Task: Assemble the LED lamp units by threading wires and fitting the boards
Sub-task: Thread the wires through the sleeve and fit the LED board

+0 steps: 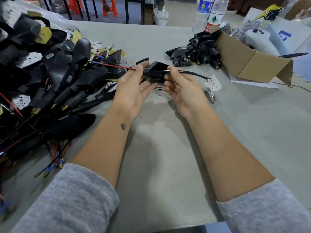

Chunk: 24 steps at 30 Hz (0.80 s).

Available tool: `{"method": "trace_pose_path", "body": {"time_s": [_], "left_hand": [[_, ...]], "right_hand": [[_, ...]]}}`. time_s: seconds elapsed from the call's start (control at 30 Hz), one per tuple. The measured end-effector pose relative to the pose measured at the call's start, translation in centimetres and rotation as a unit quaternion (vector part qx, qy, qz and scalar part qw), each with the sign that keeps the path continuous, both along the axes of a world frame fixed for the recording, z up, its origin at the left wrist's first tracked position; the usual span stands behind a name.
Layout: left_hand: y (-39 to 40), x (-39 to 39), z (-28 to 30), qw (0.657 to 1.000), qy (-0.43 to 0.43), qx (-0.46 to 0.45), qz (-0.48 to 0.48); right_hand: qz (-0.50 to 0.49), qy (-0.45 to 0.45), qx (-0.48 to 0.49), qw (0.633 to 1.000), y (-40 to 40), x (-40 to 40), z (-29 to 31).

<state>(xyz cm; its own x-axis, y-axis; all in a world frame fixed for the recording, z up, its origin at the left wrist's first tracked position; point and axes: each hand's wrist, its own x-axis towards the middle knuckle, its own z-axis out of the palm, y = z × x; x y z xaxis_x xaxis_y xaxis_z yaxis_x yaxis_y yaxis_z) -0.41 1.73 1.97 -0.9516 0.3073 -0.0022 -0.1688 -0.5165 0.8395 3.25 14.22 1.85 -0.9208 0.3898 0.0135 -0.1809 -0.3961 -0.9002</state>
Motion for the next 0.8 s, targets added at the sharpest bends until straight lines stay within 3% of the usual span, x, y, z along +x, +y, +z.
{"method": "trace_pose_path", "body": {"time_s": [0.33, 0.57, 0.67, 0.8], "left_hand": [[0.5, 0.5, 0.0, 0.999, 0.026, -0.024, -0.024], [0.1, 0.3, 0.2, 0.993, 0.070, -0.041, 0.091], [-0.6, -0.2, 0.2, 0.988, 0.059, -0.032, 0.141], [-1.0, -0.4, 0.5, 0.986, 0.054, -0.012, 0.159]], "right_hand": [[0.007, -0.026, 0.109, 0.994, -0.6, 0.1, -0.1], [-0.001, -0.020, 0.077, 0.997, -0.5, 0.2, 0.1], [-0.074, -0.032, 0.088, 0.993, -0.2, 0.1, 0.1], [-0.215, -0.072, 0.218, 0.949, 0.3, -0.2, -0.3]]}}
